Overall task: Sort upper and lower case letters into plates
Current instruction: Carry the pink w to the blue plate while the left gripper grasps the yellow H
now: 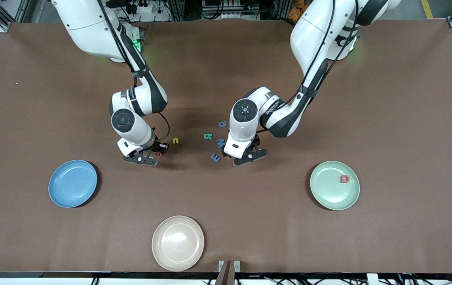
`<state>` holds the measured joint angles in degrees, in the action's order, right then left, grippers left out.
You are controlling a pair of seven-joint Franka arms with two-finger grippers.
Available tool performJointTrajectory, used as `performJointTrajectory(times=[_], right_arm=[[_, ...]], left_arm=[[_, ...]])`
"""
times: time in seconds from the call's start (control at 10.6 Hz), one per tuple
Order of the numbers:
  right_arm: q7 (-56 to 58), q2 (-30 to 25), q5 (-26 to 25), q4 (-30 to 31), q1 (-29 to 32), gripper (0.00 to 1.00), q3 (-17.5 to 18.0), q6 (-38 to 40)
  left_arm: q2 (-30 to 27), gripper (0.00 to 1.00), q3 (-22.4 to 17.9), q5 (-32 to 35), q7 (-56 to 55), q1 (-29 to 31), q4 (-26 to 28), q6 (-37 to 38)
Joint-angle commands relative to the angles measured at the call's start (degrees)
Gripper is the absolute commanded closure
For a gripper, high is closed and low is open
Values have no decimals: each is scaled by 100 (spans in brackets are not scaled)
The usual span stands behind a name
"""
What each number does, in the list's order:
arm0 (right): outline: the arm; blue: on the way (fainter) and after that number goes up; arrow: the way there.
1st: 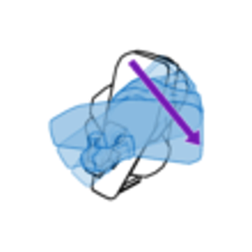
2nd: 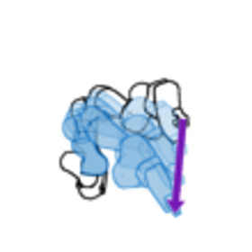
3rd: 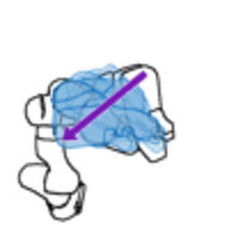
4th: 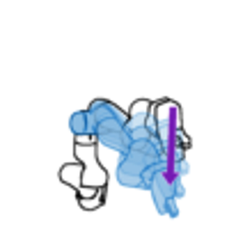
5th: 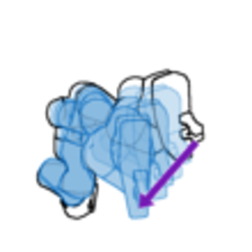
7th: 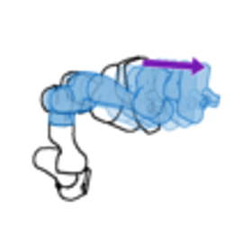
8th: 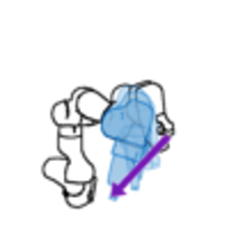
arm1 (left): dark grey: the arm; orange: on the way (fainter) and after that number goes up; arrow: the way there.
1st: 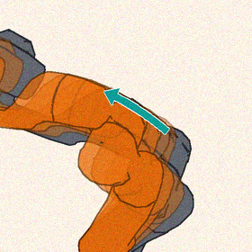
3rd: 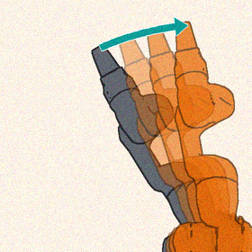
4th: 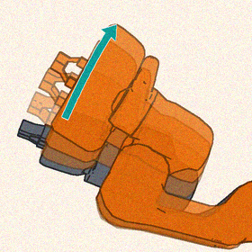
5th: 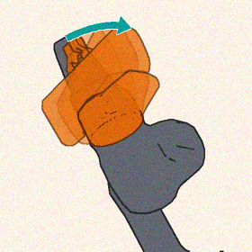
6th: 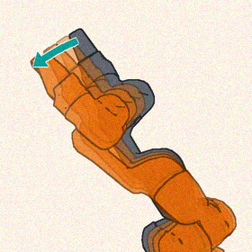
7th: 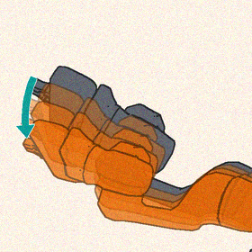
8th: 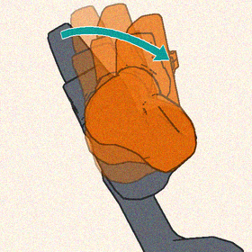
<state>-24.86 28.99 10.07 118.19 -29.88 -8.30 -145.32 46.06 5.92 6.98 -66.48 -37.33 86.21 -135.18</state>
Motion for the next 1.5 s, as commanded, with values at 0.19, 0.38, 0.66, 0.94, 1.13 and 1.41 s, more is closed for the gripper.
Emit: performJointTrajectory(times=[0.19, 0.38, 0.66, 0.94, 1.13, 1.41], right_arm=[[1233, -166, 38, -287, 745, 100, -381, 109], [2208, -113, 38, -576, 1384, 100, -619, 153], [3239, 272, -14, -1410, 2545, 100, -611, 557], [3329, 563, 30, -1518, 2952, 0, -603, 523], [3295, 555, 30, -1518, 2839, 0, -594, 566], [3295, 555, 56, -1518, 2418, 0, -576, 575]], left_arm=[[579, 0, -258, -109, -287, -336, -641, -70], [588, 0, -258, -109, -287, -397, -632, -70], [553, 0, -249, -118, -357, -441, -588, -70], [535, 24, -214, -100, -419, -441, -509, -61], [544, 73, -205, -100, -567, -441, -492, -52], [404, 100, -205, -91, -630, -372, -448, 96]])
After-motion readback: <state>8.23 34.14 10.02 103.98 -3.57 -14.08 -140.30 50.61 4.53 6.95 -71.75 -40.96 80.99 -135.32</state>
